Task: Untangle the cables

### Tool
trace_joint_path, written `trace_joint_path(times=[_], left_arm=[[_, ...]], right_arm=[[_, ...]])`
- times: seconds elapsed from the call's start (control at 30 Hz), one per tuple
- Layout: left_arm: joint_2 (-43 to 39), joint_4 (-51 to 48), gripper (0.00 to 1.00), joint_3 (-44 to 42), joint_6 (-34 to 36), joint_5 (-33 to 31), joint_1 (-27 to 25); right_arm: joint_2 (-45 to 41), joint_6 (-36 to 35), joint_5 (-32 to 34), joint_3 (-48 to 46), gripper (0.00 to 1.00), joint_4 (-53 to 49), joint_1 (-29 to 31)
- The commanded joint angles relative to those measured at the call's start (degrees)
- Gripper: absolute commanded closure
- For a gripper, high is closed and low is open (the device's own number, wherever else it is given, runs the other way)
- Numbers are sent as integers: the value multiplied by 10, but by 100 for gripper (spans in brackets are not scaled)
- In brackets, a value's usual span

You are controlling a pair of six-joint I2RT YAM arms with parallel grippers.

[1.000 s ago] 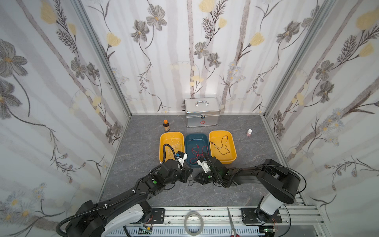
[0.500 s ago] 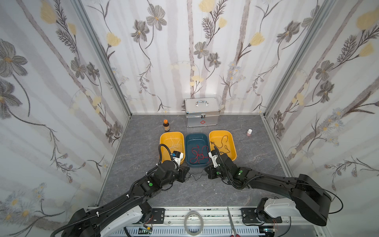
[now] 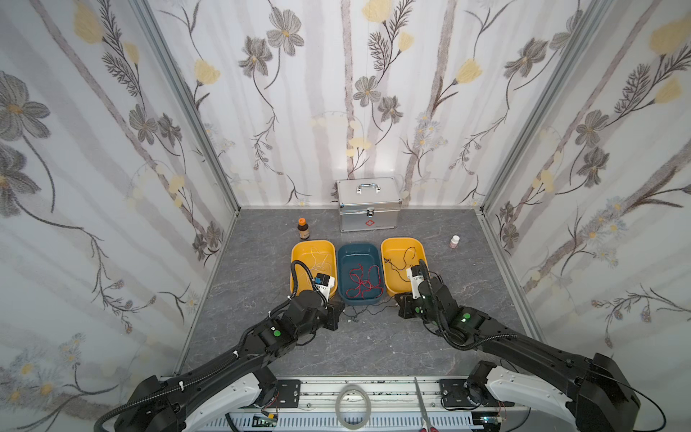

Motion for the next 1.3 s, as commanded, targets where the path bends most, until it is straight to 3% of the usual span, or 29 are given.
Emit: trace_joint_path(times=[0.0, 0.27, 0.4, 0.5, 0.77, 1.27], left_arm=[[14, 23, 100, 6, 2, 23, 1], [64, 66, 85, 2, 2, 108, 0], [89, 66, 62, 11, -2, 154, -1], [93, 56, 53, 18, 0, 157, -1], [85, 49, 49, 14, 6, 128, -1], [87, 63, 48, 0, 9, 107, -1]], right_arm=[[-27, -19, 14, 4, 98, -10, -2], [-90, -38, -5, 20, 99, -12, -33], [-98, -48, -26, 37, 99, -7, -36], [-100, -59, -34, 52, 99, -7, -36], [-103, -103, -22, 113, 99, -33, -64], [-25, -205, -22, 351, 99, -74, -161]])
